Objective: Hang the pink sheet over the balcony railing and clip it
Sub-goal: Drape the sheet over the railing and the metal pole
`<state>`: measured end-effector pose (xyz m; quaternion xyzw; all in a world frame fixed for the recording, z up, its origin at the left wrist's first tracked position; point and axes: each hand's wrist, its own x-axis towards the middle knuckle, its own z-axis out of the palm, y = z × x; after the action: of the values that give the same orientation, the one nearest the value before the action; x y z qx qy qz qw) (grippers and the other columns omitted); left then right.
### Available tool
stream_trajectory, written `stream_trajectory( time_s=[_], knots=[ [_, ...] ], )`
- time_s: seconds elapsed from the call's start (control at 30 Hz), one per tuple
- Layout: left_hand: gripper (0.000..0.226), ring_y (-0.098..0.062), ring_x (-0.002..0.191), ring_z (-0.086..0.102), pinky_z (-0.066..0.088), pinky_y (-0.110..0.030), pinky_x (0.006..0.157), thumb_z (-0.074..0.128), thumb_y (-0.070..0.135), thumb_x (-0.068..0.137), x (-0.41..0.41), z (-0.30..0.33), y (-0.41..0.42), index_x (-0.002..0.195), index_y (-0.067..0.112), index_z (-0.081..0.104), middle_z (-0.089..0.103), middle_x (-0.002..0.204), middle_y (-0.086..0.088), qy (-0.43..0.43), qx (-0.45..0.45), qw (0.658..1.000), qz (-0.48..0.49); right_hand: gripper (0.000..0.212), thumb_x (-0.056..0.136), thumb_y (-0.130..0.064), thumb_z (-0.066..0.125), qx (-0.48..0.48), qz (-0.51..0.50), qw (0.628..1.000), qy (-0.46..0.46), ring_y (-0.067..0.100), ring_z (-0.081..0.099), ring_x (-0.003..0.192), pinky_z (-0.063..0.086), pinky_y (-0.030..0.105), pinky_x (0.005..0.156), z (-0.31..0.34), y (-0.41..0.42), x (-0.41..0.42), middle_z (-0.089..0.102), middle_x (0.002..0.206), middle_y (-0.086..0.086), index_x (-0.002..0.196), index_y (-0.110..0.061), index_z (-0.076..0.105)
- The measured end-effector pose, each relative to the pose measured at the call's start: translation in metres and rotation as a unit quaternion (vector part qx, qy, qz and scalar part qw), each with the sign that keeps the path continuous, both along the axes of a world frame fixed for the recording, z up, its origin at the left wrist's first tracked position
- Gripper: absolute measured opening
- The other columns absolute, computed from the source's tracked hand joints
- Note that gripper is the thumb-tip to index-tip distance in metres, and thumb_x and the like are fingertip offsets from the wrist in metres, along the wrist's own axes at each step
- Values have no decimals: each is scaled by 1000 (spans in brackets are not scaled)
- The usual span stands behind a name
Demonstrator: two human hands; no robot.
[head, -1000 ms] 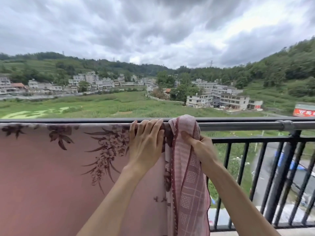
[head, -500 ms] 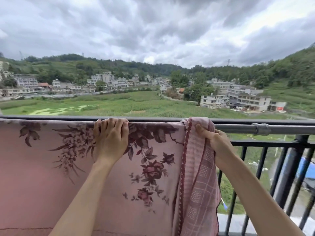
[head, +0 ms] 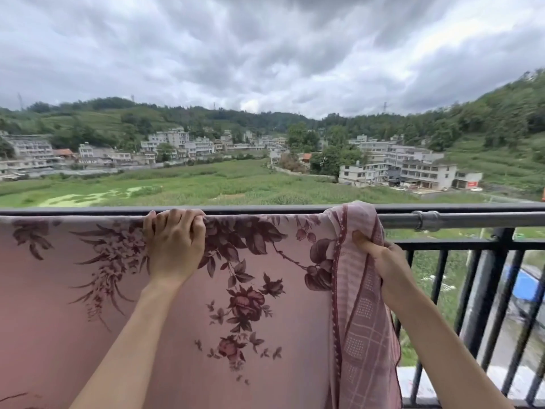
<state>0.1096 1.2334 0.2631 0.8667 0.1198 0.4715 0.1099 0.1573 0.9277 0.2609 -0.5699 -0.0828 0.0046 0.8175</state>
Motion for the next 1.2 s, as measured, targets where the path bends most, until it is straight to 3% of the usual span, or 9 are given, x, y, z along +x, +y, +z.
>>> stream_trajectory(
  time_s=[0.07,0.2,0.37,0.47,0.6,0.83,0.93,1.1,1.2],
  knots=[
    [50,-24,115,45,3,-41,114,20,39,88,-3,2,0,106,19,61,59,112,-4,7,-14,1000,2,11,85,-12,62,-8,29,1000,-3,20,71,63,58,28,56,10,6,-1,74,72,7,85,-2,68],
    [41,-20,122,48,-2,-41,116,29,33,95,-2,4,-27,119,17,58,60,122,-2,9,30,998,-56,31,74,-30,72,-43,37,998,15,22,72,71,57,33,70,17,20,2,75,81,9,91,-4,69],
    [52,-15,117,50,15,-37,111,19,41,91,23,4,-87,124,22,53,59,120,5,45,110,981,-155,25,78,-28,71,-68,45,996,30,18,70,63,58,29,65,23,39,7,73,70,5,84,-4,67],
    [48,-20,104,53,17,-36,99,18,40,91,41,0,-93,109,24,60,63,108,5,20,85,990,-113,19,82,-22,68,-62,73,995,24,15,69,57,58,25,56,25,47,11,72,64,4,81,-3,67],
    [42,-23,96,53,18,-36,95,21,37,92,48,-8,-76,94,21,60,63,96,3,-22,74,995,-67,12,85,-14,65,-15,110,993,34,14,68,53,57,25,52,34,47,19,70,61,4,77,-4,67],
    [51,-24,100,49,16,-35,96,14,41,88,42,-8,-43,96,20,59,61,102,2,6,38,999,-35,25,87,-7,61,-24,155,988,-3,13,66,51,57,25,52,55,55,23,69,58,3,64,-9,68],
    [53,-22,103,48,15,-33,97,12,43,87,37,-11,-24,99,22,59,61,105,3,13,35,999,-29,17,88,-10,60,-57,141,988,-27,11,66,50,55,23,49,46,63,18,69,56,1,73,-8,68],
    [56,-20,103,48,14,-31,97,11,43,87,31,-14,-6,100,22,61,61,105,4,8,42,999,-25,14,90,-11,58,-80,85,993,-35,14,67,61,58,30,68,23,56,21,71,69,3,83,-7,70],
    [56,-20,104,47,13,-32,97,11,43,87,29,-17,6,99,22,61,61,105,4,3,41,999,-26,16,91,-10,56,-72,95,991,-62,12,68,64,58,25,62,37,50,22,72,71,1,87,-10,72]
  ],
)
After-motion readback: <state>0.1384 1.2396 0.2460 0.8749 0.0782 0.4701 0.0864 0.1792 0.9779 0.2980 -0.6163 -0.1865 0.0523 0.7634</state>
